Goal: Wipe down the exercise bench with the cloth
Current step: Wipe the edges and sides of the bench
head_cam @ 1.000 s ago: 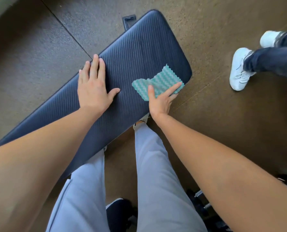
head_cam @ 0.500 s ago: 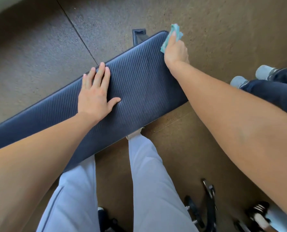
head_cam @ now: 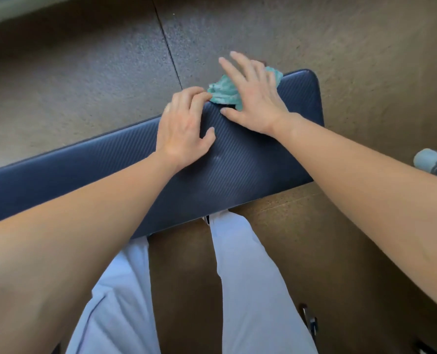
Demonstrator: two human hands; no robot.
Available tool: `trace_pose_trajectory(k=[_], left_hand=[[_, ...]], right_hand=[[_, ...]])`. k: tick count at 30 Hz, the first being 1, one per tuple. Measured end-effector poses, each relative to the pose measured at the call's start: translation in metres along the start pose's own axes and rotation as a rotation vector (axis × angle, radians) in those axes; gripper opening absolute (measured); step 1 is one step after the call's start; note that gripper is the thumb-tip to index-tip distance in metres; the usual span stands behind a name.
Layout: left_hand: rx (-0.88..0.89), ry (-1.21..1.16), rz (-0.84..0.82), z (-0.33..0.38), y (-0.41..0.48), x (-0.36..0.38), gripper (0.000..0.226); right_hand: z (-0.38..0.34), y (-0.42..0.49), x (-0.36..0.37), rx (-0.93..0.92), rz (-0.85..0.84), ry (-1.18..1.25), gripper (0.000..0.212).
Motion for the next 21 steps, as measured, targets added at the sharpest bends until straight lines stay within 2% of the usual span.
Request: trace_pose_trajectory(k=[2, 5, 7, 10, 12, 14, 17, 21], left_hand=[[0.108, 0.044, -0.090, 0.010, 0.021, 0.003, 0.073], [0.188, 0.036, -0.346, 0.029, 0.054, 0.016, 0.087], [0.158, 0.052, -0.421, 0.031, 0.067, 0.020, 0.090], [0.142, 0.034, -0.387, 0.015, 0.073, 0.010, 0.070], [0.130, -0.010, -0.342, -0.004, 0.068, -0.001, 0.048], [0.103, -0.027, -0.308, -0.029, 0.055, -0.009, 0.034], [0.059, -0.015, -0.260, -0.073, 0.019, -0.018, 0.032], [-0.014, 0.114, -0.179, -0.142, -0.046, -0.031, 0.032]], right_hand=[[0.019, -0.013, -0.005, 0.074, 0.091, 0.053, 0.098], [0.029, -0.021, 0.005, 0.087, 0.013, -0.107, 0.091], [0.034, -0.018, 0.006, 0.114, -0.048, -0.131, 0.090], [0.032, -0.006, -0.006, 0.143, -0.100, -0.174, 0.073], [0.016, 0.006, -0.013, 0.086, -0.169, -0.165, 0.053], [-0.013, 0.017, -0.010, 0.032, -0.254, -0.160, 0.044], [-0.067, 0.033, 0.007, 0.005, -0.305, -0.196, 0.042], [-0.155, 0.050, 0.038, -0.034, -0.362, -0.218, 0.044]])
Point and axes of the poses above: each hand's wrist, its own y-axis towards the middle knuckle, its own x-axis out of the palm, z = x × y, the point moved 5 cm from there along y, towards the middle knuckle, and after that the axes turned 15 degrees about -z, right-handed, at the moved point
